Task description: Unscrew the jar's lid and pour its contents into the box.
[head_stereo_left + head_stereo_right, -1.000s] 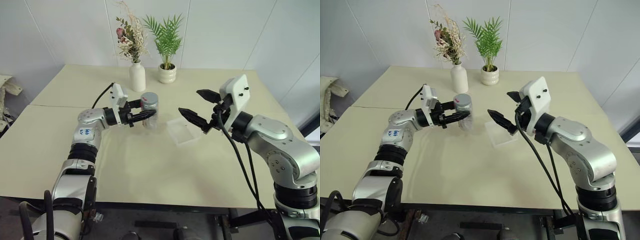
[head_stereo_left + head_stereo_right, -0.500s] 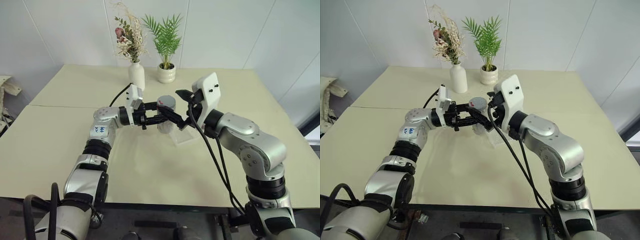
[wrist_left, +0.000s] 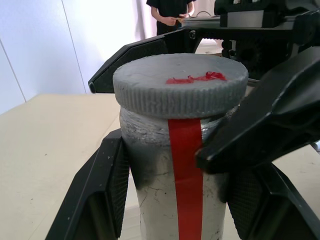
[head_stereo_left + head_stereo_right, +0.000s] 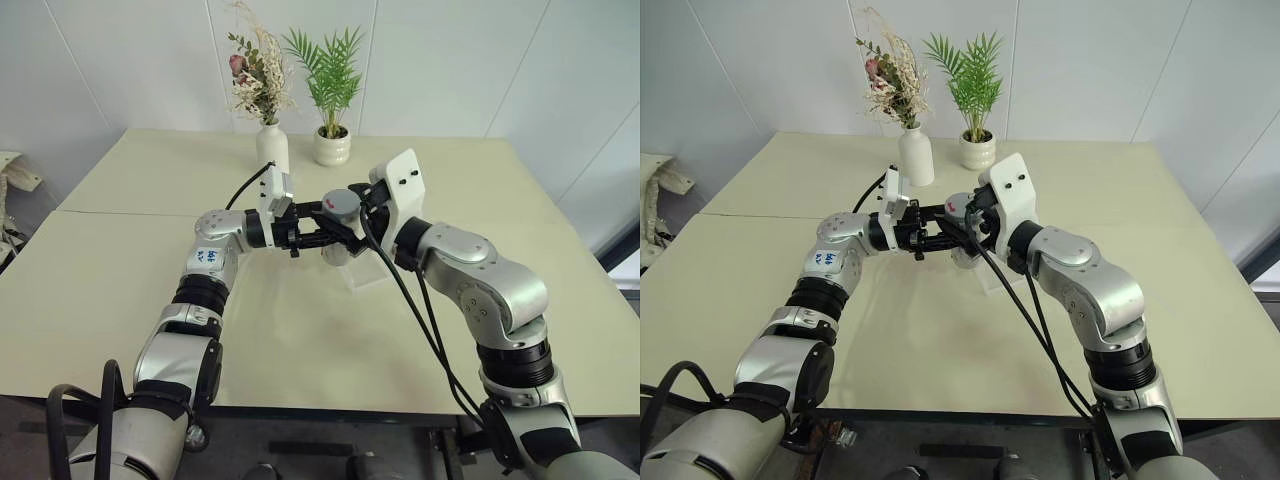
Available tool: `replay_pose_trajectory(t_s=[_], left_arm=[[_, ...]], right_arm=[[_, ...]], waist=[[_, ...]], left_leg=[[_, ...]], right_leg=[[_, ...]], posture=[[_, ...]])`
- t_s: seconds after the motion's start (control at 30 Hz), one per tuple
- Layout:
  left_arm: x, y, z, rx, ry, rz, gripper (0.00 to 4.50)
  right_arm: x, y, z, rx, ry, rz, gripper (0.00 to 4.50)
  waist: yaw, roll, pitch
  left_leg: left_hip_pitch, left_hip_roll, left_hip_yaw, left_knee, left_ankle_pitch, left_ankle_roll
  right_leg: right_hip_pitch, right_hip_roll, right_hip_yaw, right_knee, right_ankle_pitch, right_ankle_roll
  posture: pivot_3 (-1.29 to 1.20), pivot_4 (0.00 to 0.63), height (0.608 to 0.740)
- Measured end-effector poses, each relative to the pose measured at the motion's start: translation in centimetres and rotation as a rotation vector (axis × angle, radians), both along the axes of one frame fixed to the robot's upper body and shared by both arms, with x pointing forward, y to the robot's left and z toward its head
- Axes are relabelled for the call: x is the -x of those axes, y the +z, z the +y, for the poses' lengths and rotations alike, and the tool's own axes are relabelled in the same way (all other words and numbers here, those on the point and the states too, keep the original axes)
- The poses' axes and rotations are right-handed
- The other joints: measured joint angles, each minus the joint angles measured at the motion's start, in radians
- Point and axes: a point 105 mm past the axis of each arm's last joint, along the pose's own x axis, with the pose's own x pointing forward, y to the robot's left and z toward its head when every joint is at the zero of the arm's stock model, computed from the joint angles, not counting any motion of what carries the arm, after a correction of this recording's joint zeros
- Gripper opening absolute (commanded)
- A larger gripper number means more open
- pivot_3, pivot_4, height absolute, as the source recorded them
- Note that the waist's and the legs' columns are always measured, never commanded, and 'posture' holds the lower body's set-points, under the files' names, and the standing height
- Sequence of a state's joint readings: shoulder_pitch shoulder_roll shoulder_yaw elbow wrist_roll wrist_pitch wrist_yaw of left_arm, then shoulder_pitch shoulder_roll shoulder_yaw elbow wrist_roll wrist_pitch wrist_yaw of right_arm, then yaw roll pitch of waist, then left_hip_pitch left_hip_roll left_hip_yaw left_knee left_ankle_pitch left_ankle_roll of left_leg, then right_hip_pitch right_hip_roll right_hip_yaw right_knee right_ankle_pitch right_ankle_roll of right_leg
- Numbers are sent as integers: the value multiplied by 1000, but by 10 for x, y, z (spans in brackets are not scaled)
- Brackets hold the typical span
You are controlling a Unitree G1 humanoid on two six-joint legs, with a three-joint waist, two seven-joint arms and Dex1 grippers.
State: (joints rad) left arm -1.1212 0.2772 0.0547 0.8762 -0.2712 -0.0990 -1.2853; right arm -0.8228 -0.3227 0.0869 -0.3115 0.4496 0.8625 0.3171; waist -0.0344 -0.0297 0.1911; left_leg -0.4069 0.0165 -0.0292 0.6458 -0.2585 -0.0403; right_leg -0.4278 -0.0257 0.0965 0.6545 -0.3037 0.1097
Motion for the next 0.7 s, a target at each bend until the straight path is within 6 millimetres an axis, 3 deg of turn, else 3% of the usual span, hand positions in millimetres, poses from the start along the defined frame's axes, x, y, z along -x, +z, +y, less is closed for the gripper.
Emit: replay_pose_trajectory(t_s=[0.37, 0.7], left_arm=[[3, -6, 7, -28, -33, 8, 2246], [3, -5, 7, -25, -31, 0, 2246]], right_arm=[[11, 6, 5, 33, 132, -11, 4500], [7, 3, 1, 59, 131, -10, 4500]], waist=[[1, 0, 0], [-1, 0, 0]], left_leg=[[0, 0, 0, 0, 0, 0], [0, 0, 0, 0, 0, 0]], right_leg=[[0, 0, 0, 0, 0, 0], [0, 0, 0, 0, 0, 0]], posture=[[0, 150, 740], [0, 150, 740]])
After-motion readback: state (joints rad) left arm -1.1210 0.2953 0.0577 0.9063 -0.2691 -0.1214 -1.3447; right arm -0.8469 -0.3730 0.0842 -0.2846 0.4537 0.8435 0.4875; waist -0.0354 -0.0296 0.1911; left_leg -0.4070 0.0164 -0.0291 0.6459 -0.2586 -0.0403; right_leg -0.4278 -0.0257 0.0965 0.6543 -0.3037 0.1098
